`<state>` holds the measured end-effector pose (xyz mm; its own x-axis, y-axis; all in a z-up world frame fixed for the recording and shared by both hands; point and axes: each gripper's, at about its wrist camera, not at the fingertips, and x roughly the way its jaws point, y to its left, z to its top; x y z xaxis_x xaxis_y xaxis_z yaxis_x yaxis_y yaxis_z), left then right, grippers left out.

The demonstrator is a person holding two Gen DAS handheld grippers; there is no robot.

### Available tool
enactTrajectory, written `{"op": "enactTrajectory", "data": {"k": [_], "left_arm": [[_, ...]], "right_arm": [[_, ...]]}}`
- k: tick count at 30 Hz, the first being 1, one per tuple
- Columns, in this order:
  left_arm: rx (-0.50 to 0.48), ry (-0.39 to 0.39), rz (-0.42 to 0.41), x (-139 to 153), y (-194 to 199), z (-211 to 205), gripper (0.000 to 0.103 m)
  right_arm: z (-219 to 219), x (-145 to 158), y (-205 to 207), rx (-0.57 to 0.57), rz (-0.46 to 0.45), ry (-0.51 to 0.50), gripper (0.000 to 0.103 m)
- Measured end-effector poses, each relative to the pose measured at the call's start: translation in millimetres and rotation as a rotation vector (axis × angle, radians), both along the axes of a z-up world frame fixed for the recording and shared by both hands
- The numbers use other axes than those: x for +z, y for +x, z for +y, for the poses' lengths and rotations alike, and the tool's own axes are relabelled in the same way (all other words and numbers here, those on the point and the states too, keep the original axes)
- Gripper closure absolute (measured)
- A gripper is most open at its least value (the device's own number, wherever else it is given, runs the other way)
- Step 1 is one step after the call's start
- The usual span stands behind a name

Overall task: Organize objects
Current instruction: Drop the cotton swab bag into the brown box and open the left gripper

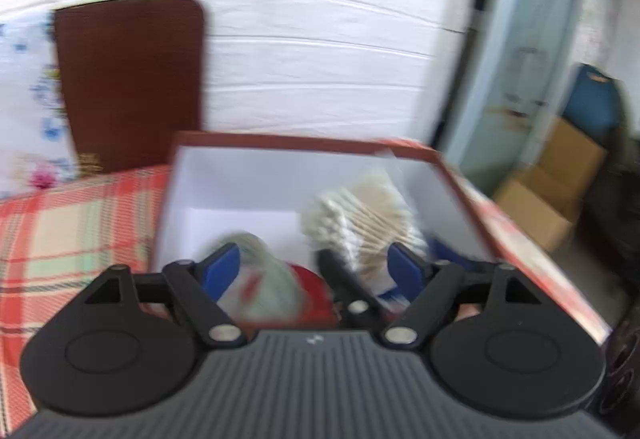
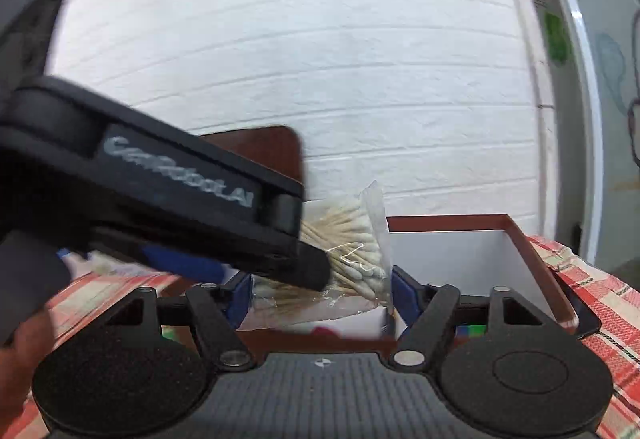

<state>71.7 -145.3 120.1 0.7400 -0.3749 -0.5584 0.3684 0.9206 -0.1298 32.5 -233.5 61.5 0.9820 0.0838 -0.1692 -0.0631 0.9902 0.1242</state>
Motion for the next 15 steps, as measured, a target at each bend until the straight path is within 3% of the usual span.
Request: {"op": "enactTrajectory", "data": {"k": [2, 4, 8, 12, 15], "left_arm": [[0.046, 0.013, 0.021, -6.3, 10.3, 0.4, 0.020], [0.047, 0.009, 0.028, -12.4, 11.1, 3.5, 0.018], [0.031, -0.001, -0.012, -12.2, -3.5, 12.7, 0.016], [0.013, 0.011, -0.126, -3.4, -40.8, 30.6, 0.016], [0.050, 0.023, -0.193, -4.8, -66.0, 59.7, 0.015]], "right_arm": [[-4.3, -8.3, 25.2, -0.048, 0.036, -0.011, 0.016], [-4.3, -18.2, 30.5, -0.069, 0.048, -0.039, 0.017], [3.7, -24.9, 12.8, -0.101, -0.015, -0.095, 0.016], [13.0, -22.5, -15.1, -0.098, -0.120, -0.128, 0.016], [21.2, -21.9, -46.0, -0.066, -0.133, -0.136, 0.016]]}}
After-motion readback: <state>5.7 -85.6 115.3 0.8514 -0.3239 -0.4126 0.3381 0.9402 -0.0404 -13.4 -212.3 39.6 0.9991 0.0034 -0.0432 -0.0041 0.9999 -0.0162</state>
